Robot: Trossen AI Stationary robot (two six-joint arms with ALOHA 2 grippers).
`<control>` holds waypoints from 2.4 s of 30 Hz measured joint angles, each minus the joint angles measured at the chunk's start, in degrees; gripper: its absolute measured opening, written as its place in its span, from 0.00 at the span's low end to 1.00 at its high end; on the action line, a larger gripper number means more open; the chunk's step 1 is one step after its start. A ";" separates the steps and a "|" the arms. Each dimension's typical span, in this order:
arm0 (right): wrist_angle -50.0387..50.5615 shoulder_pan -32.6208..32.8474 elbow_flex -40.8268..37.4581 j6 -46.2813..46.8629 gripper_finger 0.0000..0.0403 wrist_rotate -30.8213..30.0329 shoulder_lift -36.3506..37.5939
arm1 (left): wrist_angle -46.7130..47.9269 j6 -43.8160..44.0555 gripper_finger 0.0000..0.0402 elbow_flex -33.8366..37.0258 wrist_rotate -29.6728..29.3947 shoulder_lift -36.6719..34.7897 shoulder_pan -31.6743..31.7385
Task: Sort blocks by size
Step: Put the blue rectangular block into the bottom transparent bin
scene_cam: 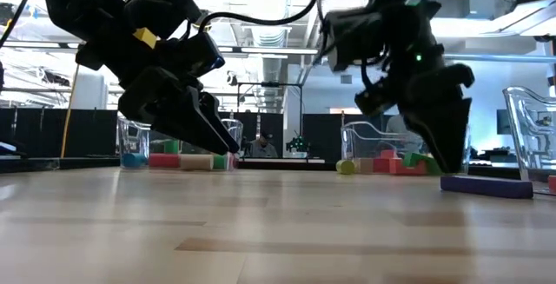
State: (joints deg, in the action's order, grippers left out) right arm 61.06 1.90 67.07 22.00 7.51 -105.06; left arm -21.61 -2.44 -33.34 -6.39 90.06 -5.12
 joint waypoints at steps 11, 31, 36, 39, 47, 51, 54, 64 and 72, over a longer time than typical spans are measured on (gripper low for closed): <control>-3.59 -2.35 -2.74 0.22 0.63 4.87 -0.21 | 0.09 -0.06 0.62 0.00 0.00 0.00 -0.93; -7.38 0.29 -2.80 1.87 0.63 3.79 0.40 | 0.02 -0.13 0.62 0.00 -0.04 0.00 -0.93; -5.49 0.43 -2.80 3.21 0.63 3.63 0.55 | 0.02 -0.10 0.62 0.00 -0.04 0.00 -0.93; -5.10 0.84 -2.80 3.52 0.63 3.60 0.16 | 0.03 -0.08 0.62 0.00 -0.04 0.00 -0.93; -7.10 3.11 -3.73 4.32 0.63 3.26 -1.07 | 0.15 -0.08 0.62 0.00 -0.04 0.00 -0.93; -7.32 3.95 -3.90 4.96 0.56 2.85 -1.00 | 0.13 -0.08 0.62 0.00 -0.04 0.00 -0.93; -7.33 4.66 -3.90 4.92 0.47 2.47 -1.00 | -0.08 0.02 0.62 0.00 -0.04 0.00 -0.93; -7.26 6.23 -3.14 4.10 0.22 3.45 -1.12 | -0.13 0.11 0.62 0.00 -0.04 0.00 -0.93; -7.41 7.96 2.22 2.75 0.24 4.06 -1.18 | -0.15 0.11 0.62 0.00 -0.04 0.00 -0.93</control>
State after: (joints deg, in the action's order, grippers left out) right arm 53.65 9.87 69.29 24.75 11.57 -106.24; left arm -21.76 -2.33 -33.34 -6.44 90.06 -6.04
